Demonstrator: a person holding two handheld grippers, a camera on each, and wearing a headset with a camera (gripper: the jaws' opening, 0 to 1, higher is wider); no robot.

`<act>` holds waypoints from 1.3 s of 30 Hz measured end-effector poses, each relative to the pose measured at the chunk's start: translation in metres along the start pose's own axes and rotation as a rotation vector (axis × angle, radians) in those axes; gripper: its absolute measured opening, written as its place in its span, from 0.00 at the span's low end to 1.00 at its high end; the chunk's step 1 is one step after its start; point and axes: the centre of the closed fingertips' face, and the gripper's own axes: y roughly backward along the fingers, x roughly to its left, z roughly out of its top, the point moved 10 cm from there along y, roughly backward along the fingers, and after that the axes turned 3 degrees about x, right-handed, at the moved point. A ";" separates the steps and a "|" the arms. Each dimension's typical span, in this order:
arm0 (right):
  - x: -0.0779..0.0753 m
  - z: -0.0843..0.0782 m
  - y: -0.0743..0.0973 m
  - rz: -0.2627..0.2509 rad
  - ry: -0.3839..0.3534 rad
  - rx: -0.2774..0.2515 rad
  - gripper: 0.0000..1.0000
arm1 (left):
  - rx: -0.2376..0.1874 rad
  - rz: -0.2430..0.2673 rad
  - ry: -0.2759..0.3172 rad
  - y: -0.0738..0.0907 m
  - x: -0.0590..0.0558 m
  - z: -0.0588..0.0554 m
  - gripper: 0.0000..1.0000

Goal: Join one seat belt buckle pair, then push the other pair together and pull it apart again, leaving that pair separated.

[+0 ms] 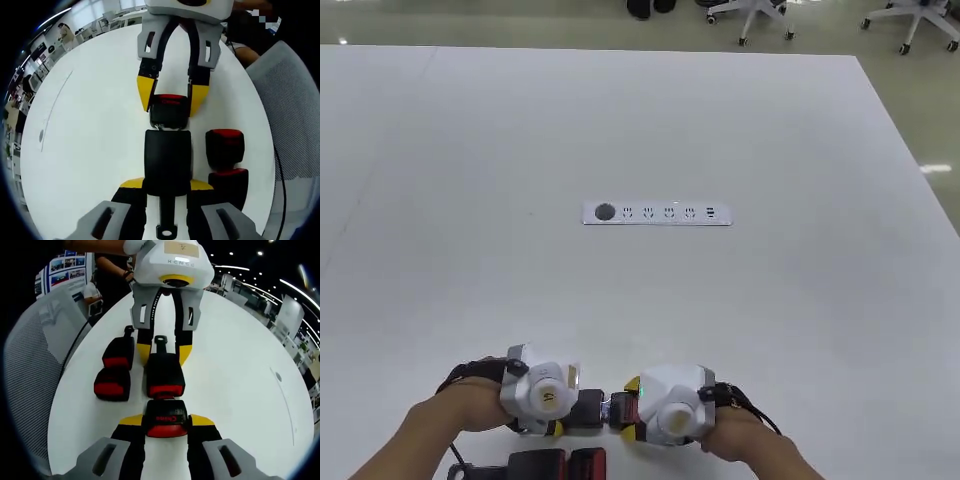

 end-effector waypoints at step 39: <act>-0.005 -0.008 0.012 0.001 0.022 0.001 0.29 | -0.035 0.003 0.037 0.005 -0.004 -0.001 0.31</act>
